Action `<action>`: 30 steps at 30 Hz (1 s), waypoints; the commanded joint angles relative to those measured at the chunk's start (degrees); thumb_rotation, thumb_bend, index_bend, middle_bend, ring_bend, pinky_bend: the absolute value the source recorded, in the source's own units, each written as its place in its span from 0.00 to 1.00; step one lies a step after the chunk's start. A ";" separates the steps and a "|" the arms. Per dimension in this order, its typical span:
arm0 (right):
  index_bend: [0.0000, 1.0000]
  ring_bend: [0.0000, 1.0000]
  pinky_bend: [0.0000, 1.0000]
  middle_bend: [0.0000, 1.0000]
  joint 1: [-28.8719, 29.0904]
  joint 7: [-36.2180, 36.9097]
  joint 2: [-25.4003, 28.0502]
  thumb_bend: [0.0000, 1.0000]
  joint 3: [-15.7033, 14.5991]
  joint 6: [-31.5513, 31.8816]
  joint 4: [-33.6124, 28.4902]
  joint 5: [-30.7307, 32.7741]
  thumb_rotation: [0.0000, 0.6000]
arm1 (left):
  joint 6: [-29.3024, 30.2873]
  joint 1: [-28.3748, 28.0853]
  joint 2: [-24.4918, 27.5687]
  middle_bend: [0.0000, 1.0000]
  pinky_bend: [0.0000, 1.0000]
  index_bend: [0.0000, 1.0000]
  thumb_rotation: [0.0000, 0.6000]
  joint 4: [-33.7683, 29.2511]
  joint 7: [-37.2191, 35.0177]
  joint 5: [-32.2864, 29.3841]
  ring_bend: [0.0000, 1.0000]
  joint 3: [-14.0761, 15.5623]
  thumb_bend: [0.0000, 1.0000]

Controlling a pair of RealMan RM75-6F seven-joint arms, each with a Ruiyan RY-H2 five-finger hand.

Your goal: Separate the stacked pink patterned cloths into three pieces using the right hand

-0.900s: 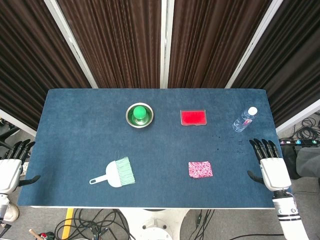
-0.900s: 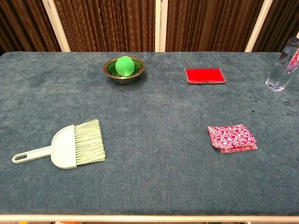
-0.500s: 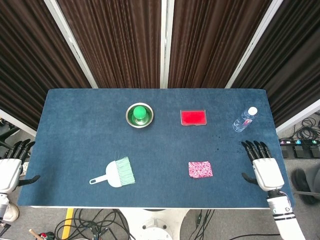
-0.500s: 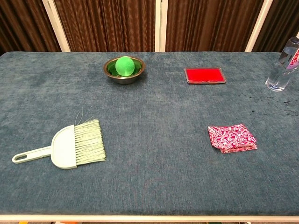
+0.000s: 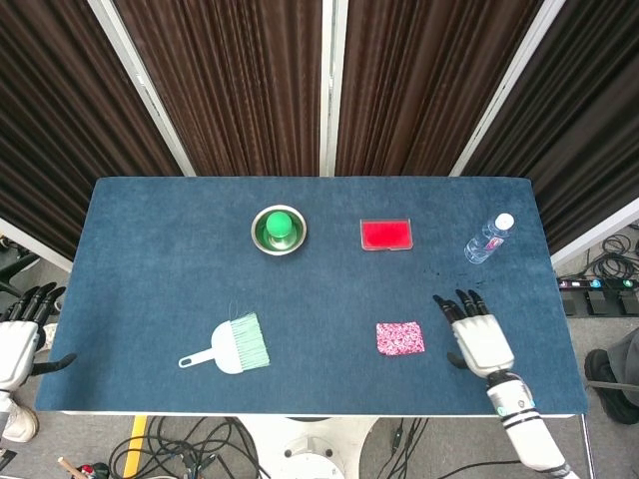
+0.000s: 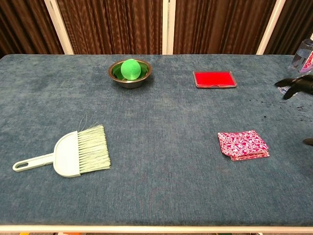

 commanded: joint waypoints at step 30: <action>0.28 0.02 0.00 0.24 11.06 -19.48 -17.31 0.10 1.40 -0.86 5.91 19.87 1.00 | 0.85 1.27 1.33 0.05 0.19 0.09 1.00 3.15 -5.03 -0.42 0.04 -0.18 0.00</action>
